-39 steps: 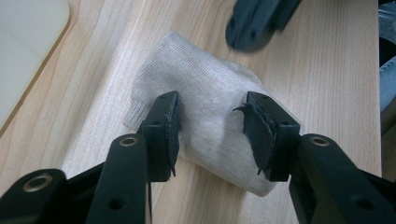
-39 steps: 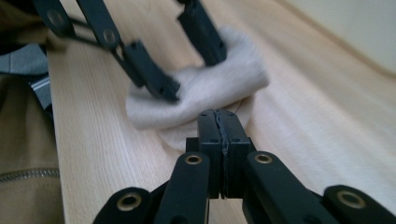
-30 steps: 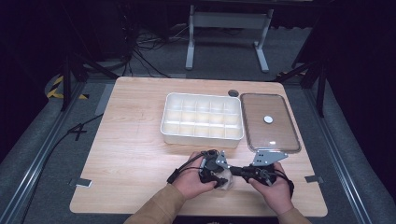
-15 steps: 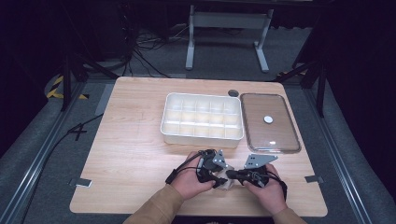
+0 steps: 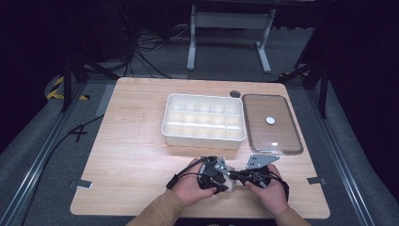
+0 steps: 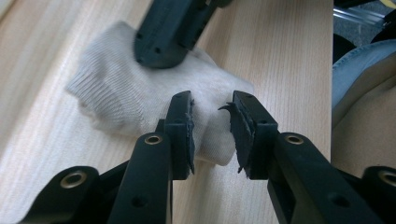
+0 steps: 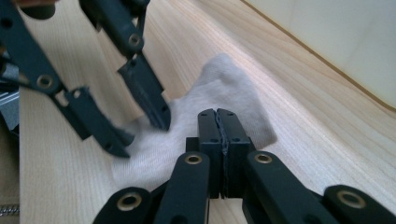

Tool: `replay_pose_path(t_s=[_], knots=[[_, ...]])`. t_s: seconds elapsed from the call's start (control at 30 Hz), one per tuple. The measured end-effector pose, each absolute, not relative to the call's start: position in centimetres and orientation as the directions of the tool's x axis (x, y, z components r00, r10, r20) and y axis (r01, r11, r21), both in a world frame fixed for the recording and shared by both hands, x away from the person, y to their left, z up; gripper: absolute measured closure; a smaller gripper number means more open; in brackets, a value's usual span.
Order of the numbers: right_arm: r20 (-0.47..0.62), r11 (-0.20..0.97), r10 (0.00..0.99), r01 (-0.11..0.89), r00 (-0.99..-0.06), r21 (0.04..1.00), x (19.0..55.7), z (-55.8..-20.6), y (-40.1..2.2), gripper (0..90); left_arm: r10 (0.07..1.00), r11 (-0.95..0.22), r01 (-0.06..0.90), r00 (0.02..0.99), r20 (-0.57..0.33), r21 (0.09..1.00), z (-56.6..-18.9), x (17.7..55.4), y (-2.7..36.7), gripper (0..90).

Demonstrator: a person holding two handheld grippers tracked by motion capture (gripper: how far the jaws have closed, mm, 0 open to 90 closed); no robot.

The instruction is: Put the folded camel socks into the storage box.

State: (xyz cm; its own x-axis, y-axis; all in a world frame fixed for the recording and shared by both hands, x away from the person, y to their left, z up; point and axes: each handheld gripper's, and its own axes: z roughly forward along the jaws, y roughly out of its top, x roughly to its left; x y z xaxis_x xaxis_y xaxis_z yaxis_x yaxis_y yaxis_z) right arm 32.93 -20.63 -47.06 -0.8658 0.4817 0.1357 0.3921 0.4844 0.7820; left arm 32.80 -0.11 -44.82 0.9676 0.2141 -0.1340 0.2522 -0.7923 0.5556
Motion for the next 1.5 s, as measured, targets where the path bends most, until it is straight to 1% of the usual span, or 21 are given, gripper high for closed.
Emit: replay_pose_path(t_s=[0.2,0.3,0.43,0.5,0.53,0.6,0.63,0.73,0.83,0.87,0.93,1.0,1.07,1.2,1.3,1.5], knots=[[0.139,0.475,0.485,0.394,-0.863,0.787,33.1,-47.3,-20.6,90.0,0.220,-0.784,0.263,0.965,-0.144,0.562,-44.9,32.9,-0.1,69.8],[0.134,0.478,0.488,0.393,-0.862,0.785,33.1,-47.2,-20.5,90.0,0.212,-0.788,0.243,0.970,-0.121,0.565,-44.8,32.9,0.0,70.6],[0.118,0.490,0.489,0.384,-0.864,0.782,33.2,-47.1,-20.4,90.0,0.215,-0.779,0.240,0.970,-0.112,0.579,-44.6,32.8,0.3,69.1],[0.123,0.486,0.490,0.387,-0.863,0.784,33.3,-47.2,-20.5,89.9,0.215,-0.792,0.228,0.972,-0.092,0.566,-44.4,32.4,0.5,66.4],[0.130,0.480,0.492,0.393,-0.861,0.785,33.4,-47.2,-20.6,90.0,0.208,-0.799,0.219,0.974,-0.084,0.560,-44.3,32.2,0.5,66.9],[0.129,0.478,0.496,0.394,-0.859,0.785,33.5,-47.2,-20.7,89.9,0.197,-0.806,0.215,0.976,-0.093,0.551,-44.1,31.9,0.8,67.4],[0.130,0.478,0.497,0.396,-0.858,0.784,33.6,-47.2,-20.7,89.9,0.206,-0.802,0.230,0.973,-0.106,0.551,-44.2,32.0,0.9,67.7],[0.124,0.481,0.497,0.392,-0.859,0.784,33.7,-47.1,-20.6,89.8,0.207,-0.804,0.238,0.971,-0.118,0.545,-44.5,32.2,1.2,71.4],[0.117,0.486,0.497,0.387,-0.860,0.783,33.7,-47.0,-20.5,89.8,0.223,-0.798,0.262,0.965,-0.137,0.542,-44.6,32.5,1.8,80.4],[0.114,0.487,0.497,0.385,-0.860,0.784,33.8,-47.0,-20.6,89.8,0.234,-0.790,0.277,0.961,-0.148,0.548,-44.6,32.6,2.1,83.7],[0.114,0.487,0.497,0.385,-0.860,0.784,33.8,-47.0,-20.6,89.8,0.256,-0.779,0.298,0.954,-0.155,0.551,-44.3,32.9,2.8,87.4],[0.115,0.489,0.495,0.386,-0.861,0.783,33.7,-46.8,-20.5,89.6,0.276,-0.769,0.313,0.949,-0.153,0.557,-43.8,33.1,3.7,88.8],[0.111,0.490,0.494,0.382,-0.862,0.784,33.7,-46.8,-20.5,89.6,0.286,-0.763,0.321,0.946,-0.151,0.561,-43.6,33.2,4.2,88.7],[0.112,0.495,0.490,0.382,-0.865,0.781,33.6,-46.4,-20.3,89.2,0.359,-0.730,0.364,0.924,-0.128,0.579,-42.4,33.7,7.0,87.3],[0.091,0.510,0.489,0.369,-0.868,0.777,33.4,-46.2,-20.2,89.1,0.396,-0.692,0.395,0.907,-0.140,0.603,-42.0,34.0,8.7,85.5],[0.078,0.524,0.495,0.369,-0.866,0.768,33.2,-45.8,-19.8,89.0,0.474,-0.667,0.452,0.871,-0.130,0.593,-42.3,33.6,12.1,83.1]])
